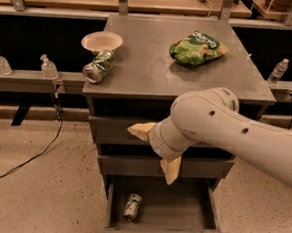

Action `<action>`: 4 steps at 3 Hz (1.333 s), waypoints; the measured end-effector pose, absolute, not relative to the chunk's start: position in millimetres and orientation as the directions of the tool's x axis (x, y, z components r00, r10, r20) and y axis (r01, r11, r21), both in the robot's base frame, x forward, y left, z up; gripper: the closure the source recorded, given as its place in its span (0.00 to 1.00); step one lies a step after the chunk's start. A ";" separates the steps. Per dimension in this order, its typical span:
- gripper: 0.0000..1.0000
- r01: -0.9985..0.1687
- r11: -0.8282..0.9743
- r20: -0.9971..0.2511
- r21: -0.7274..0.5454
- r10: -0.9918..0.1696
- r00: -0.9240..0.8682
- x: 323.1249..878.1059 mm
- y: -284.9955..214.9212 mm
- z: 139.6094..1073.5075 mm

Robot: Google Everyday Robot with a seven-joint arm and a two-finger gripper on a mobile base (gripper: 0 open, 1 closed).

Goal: Pick 7up can from bottom drawer and place on counter

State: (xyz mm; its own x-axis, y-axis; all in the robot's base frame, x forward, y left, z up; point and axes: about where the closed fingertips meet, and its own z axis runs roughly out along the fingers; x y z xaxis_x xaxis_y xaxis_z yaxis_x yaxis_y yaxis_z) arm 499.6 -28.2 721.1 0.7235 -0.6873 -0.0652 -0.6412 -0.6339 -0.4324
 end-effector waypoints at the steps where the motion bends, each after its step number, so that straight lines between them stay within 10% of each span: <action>1: 0.00 -0.626 -0.620 -0.045 -0.474 -0.692 0.720 509.5 -23.9 727.6; 4: 0.00 -0.532 -0.689 -0.239 -0.492 -0.480 0.844 544.8 -38.7 653.8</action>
Offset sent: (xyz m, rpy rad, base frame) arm 0.0368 -0.0317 -0.0875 -0.1543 0.0699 0.5541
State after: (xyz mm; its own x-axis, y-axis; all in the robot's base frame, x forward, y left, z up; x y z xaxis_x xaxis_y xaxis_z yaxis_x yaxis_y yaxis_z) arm 544.8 -38.7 653.8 0.8437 -0.4805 -0.2393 -0.5320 -0.6890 -0.4923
